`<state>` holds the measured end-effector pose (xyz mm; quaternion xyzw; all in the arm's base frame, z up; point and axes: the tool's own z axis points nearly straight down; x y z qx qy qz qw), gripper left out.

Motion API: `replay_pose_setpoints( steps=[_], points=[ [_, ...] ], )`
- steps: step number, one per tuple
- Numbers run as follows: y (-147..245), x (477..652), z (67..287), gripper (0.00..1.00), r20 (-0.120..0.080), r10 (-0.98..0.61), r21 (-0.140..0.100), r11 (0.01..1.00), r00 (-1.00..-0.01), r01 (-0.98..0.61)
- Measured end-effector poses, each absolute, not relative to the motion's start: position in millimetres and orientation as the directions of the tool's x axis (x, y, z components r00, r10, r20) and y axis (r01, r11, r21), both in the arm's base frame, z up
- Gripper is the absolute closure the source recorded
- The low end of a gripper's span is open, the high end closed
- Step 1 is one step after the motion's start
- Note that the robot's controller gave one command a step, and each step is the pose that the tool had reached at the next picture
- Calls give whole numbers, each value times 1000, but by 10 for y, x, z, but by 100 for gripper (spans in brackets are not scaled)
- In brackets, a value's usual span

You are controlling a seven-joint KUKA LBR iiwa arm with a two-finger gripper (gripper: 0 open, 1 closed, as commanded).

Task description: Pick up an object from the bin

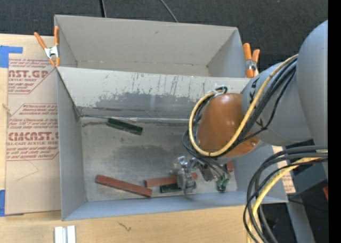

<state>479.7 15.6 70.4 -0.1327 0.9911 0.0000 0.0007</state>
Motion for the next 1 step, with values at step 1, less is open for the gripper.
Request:
replay_pose_setpoints(
  steps=[1],
  points=[
    [157, 4798, 704, 100, -1, -263, 0, 965, -965, -263]
  ],
)
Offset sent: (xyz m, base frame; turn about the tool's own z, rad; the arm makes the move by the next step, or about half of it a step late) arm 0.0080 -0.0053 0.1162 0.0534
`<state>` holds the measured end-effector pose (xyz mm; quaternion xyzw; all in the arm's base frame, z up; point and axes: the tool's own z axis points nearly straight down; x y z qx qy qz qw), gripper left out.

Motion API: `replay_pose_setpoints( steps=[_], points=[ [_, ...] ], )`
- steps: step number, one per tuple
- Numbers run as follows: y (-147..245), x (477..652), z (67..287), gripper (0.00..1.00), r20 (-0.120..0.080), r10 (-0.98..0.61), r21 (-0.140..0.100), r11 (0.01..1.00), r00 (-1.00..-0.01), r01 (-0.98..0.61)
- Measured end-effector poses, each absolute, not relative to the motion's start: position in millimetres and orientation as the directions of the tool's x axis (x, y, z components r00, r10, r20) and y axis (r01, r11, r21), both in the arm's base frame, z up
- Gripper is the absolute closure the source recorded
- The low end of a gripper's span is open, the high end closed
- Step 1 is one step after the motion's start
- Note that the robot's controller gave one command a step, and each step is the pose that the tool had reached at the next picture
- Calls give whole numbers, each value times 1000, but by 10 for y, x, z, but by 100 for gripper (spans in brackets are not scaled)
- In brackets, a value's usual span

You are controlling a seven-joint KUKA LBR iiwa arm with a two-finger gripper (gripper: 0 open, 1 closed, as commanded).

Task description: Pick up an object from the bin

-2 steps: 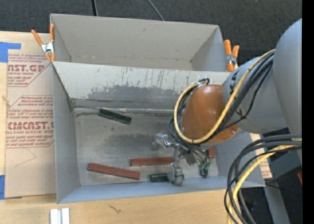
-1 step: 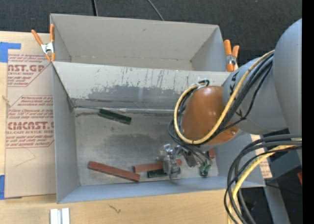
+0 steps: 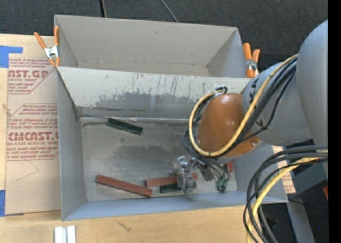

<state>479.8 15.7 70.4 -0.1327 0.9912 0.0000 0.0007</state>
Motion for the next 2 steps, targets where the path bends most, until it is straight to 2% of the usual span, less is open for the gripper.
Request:
replay_pose_setpoints(
  steps=[1, 2],
  points=[
    [156, 4790, 735, 100, 2, -262, 1, 965, -965, -262],
    [488, 5335, 693, 0, 0, -547, 2, 837, -837, -547]
  ],
)
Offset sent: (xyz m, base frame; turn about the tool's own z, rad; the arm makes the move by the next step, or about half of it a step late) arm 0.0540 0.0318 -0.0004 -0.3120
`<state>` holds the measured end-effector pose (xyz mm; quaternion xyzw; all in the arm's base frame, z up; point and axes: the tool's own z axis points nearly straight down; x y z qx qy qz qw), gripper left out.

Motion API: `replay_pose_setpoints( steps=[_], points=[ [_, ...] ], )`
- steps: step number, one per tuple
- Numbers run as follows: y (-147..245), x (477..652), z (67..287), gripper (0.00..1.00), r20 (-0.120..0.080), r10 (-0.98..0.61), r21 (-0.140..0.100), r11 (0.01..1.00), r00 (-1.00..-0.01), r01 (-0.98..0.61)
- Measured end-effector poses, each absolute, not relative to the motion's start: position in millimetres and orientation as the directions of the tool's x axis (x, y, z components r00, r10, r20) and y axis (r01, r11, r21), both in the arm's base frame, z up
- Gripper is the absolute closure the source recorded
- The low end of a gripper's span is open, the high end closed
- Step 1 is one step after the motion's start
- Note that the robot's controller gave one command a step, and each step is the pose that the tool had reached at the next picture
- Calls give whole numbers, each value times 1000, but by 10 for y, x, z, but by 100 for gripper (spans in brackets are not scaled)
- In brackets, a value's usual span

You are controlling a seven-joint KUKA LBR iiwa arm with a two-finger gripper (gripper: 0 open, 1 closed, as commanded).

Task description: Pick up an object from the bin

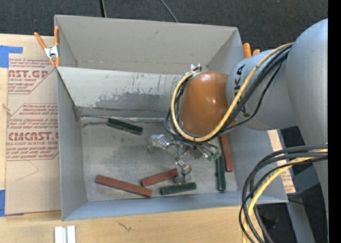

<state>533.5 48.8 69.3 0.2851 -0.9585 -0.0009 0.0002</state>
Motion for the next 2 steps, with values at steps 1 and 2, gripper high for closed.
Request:
replay_pose_setpoints(
  steps=[1, 2],
  points=[
    [486, 5340, 703, 100, -2, -546, 1, 838, -838, -546],
    [486, 5341, 703, 100, -2, -546, 1, 838, -838, -546]
  ],
)
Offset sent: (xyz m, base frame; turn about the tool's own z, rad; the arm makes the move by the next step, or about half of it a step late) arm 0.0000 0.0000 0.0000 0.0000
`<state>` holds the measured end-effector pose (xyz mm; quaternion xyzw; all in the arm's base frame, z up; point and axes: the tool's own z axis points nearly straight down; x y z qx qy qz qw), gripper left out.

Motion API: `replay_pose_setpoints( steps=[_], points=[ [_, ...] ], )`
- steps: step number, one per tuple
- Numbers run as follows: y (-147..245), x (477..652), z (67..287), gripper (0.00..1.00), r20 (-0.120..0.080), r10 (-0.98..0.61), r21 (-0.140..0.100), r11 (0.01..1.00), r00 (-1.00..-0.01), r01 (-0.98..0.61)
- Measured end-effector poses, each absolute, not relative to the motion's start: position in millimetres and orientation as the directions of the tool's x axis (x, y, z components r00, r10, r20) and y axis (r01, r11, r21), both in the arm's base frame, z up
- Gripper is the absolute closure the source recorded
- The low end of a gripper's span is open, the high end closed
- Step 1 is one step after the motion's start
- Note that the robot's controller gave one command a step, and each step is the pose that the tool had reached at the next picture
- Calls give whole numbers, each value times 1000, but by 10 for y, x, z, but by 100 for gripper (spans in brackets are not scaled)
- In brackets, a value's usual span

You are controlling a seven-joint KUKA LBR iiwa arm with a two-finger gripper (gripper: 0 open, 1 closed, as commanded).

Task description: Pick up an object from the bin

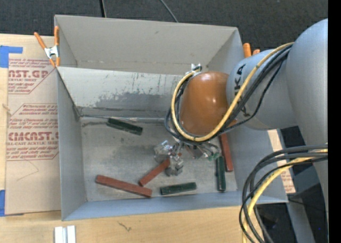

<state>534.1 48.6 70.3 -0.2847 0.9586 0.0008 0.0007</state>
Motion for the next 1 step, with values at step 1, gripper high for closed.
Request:
replay_pose_setpoints(
  steps=[1],
  points=[
    [523, 5353, 823, 100, 5, -598, 3, 802, -802, -598]
  ],
)
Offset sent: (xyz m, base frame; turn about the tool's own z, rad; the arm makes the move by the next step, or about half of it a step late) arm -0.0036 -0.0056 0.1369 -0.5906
